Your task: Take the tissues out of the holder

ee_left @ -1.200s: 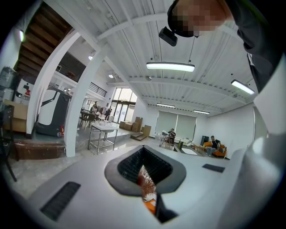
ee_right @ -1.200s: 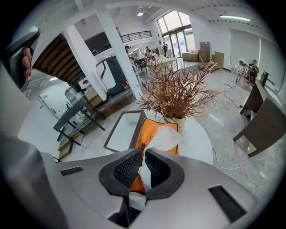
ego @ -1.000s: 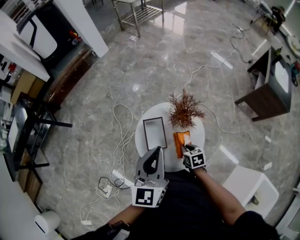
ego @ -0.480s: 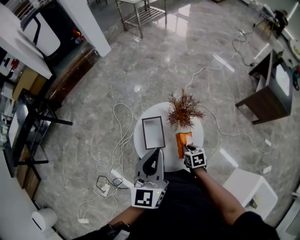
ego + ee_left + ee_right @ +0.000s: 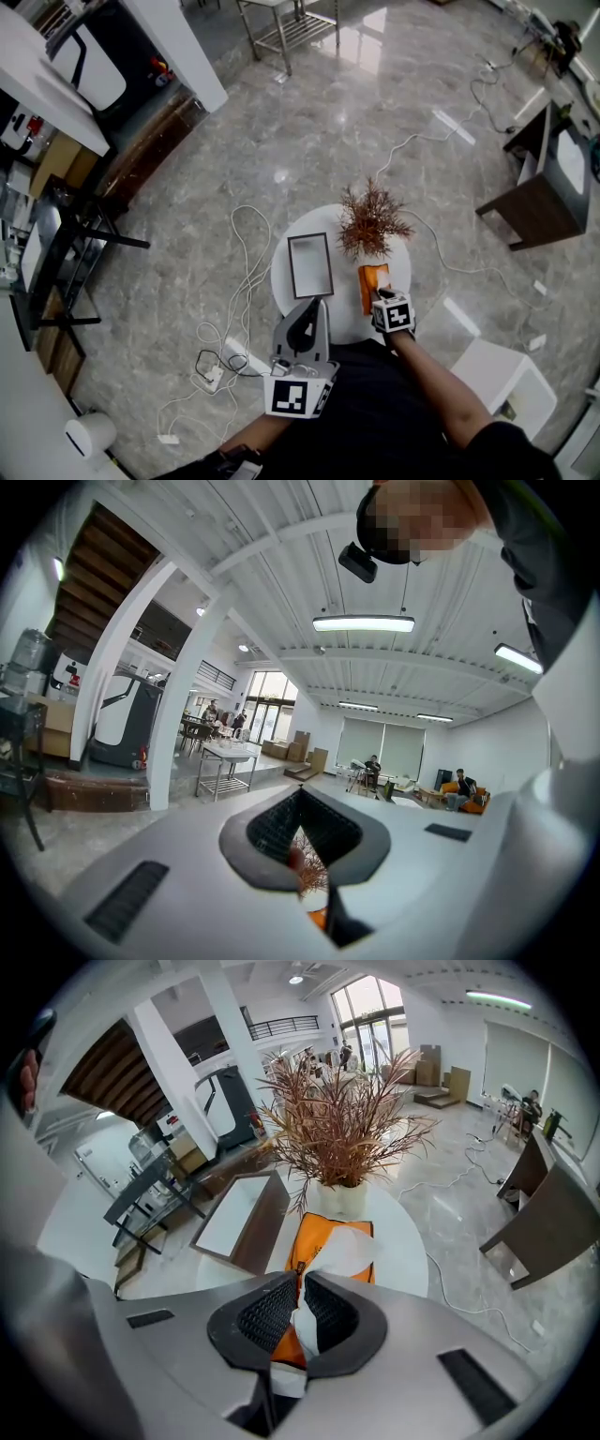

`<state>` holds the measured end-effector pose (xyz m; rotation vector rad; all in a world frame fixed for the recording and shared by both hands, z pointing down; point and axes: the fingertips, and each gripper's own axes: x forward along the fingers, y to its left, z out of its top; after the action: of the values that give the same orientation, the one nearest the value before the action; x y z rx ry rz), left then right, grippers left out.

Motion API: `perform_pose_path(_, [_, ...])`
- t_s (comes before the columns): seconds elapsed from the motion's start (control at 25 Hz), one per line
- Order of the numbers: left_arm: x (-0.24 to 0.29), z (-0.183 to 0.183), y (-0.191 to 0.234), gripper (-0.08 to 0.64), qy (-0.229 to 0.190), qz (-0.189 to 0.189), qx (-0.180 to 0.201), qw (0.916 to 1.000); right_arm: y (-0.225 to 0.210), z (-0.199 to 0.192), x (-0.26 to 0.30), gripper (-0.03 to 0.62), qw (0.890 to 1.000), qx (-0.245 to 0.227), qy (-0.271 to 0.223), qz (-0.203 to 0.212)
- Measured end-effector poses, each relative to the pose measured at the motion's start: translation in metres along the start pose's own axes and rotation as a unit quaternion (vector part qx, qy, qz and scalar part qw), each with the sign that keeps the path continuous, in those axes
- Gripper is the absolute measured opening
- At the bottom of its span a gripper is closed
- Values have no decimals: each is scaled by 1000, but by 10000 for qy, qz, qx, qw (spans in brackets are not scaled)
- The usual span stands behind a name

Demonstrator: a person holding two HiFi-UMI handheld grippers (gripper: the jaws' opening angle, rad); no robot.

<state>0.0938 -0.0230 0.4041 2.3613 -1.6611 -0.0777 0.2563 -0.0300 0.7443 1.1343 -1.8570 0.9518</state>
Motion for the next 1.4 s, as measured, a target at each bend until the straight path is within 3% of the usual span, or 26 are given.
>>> perform_pose_path(0.28, [6,-3,-1,0,83,-38,-7,10000,-5,-16,16,30,9993,-247,272,-17])
perform_pose_path(1.2, [20,-8,13,0,318,-20,-37,9995,-1,-21,32,34,9988,371,74,304])
perform_pose_path(1.4, [17,-14,10,0,386,-29,-59,9992,0,-25,33,78,9986,342,164,361])
